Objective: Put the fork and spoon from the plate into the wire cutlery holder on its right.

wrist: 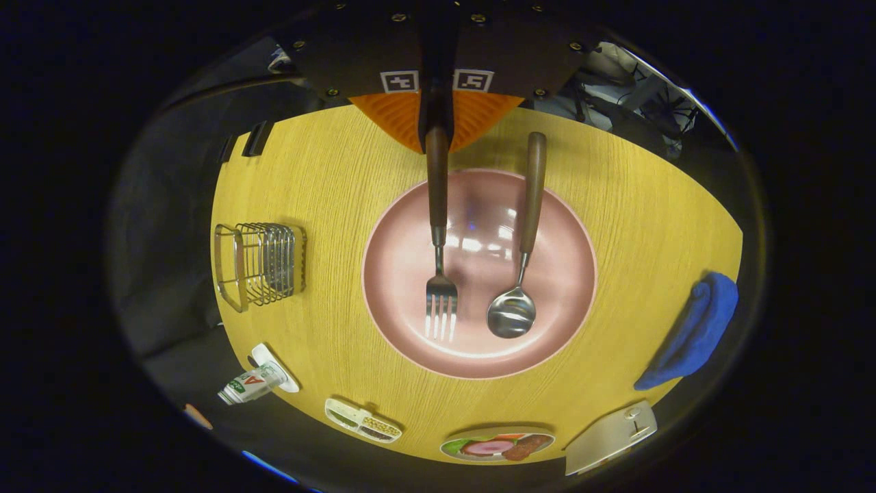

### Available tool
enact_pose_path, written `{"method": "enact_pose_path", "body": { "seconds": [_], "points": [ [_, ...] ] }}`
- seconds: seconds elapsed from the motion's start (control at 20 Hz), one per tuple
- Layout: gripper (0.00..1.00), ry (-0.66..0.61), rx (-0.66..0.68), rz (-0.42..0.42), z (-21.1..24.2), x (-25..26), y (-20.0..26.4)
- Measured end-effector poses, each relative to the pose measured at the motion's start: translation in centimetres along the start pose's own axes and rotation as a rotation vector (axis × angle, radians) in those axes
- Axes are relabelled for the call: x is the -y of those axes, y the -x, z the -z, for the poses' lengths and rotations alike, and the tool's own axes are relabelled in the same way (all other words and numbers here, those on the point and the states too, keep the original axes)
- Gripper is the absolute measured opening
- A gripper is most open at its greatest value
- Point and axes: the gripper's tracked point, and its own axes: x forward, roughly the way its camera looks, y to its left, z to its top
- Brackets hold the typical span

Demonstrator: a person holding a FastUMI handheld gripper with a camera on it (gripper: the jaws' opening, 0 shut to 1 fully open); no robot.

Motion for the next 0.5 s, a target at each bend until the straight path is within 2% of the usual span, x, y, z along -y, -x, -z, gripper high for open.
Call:
{"method": "enact_pose_path", "body": {
  "seconds": [0.3, 0.5],
  "points": [
    [0.04, -0.013, 0.04, 0.051, -1.1, 1.4, 3.5],
    [0.04, -0.065, 0.069, 0.076, -1.7, 3.7, 5.6]
  ]
}}
